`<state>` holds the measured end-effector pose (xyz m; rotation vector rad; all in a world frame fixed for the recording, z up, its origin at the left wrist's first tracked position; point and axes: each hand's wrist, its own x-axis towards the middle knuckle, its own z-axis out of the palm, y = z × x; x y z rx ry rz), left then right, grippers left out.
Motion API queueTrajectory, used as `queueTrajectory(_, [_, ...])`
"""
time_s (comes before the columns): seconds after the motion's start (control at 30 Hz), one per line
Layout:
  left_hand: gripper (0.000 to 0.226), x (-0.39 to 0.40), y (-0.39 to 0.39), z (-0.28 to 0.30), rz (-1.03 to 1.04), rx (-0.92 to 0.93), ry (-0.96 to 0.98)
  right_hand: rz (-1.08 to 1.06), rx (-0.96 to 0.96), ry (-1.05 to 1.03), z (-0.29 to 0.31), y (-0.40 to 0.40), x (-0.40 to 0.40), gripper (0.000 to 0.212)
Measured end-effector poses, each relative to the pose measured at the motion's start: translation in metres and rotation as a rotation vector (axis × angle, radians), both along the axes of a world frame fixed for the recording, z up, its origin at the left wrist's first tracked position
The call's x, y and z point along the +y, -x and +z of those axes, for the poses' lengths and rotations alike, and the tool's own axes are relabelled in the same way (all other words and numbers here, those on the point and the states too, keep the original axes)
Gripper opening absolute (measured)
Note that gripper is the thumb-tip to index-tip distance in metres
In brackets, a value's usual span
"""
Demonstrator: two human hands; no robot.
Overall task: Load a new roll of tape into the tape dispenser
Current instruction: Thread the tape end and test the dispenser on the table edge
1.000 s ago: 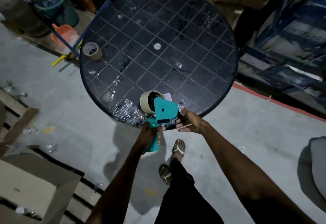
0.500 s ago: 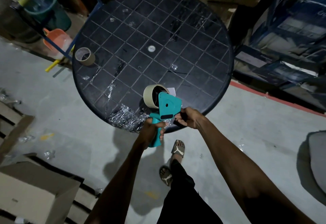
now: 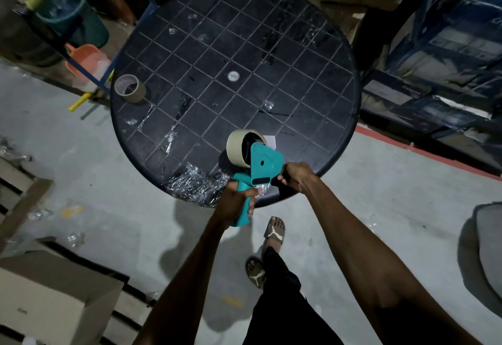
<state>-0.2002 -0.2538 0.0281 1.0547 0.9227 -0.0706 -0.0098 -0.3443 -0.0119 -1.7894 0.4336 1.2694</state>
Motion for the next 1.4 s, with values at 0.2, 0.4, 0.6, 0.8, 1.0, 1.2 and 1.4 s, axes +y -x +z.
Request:
queueTrajectory(0.2, [0.011,-0.008,0.009,-0.013,-0.021,0.049,-0.123,0.244,-0.101,-0.05,-0.003,-0.005,-0.002,0.017])
queueTrajectory(0.4, [0.021,-0.02,0.013,-0.03,-0.003,0.107,-0.183,0.4,-0.702,0.005,-0.028,0.017,-0.005,0.011])
queueTrajectory(0.6, [0.022,-0.03,0.012,-0.04,0.013,0.145,-0.216,0.457,-0.896,0.109,-0.045,0.013,-0.017,0.02])
queueTrajectory(0.8, [0.021,-0.036,0.015,-0.041,-0.034,0.193,-0.254,0.717,-1.097,-0.019,-0.054,0.017,-0.028,0.023])
queueTrajectory(1.0, [0.017,-0.034,0.014,-0.035,-0.058,0.22,-0.254,0.503,-1.065,-0.014,-0.057,0.031,-0.031,0.029])
queueTrajectory(1.2, [0.016,-0.034,0.017,-0.032,-0.064,0.211,-0.247,0.255,-0.849,0.051,-0.06,0.026,-0.013,0.028])
queueTrajectory(1.4, [0.017,-0.029,0.016,-0.028,-0.03,0.206,-0.205,0.03,-0.676,0.077,-0.058,0.027,-0.008,0.025])
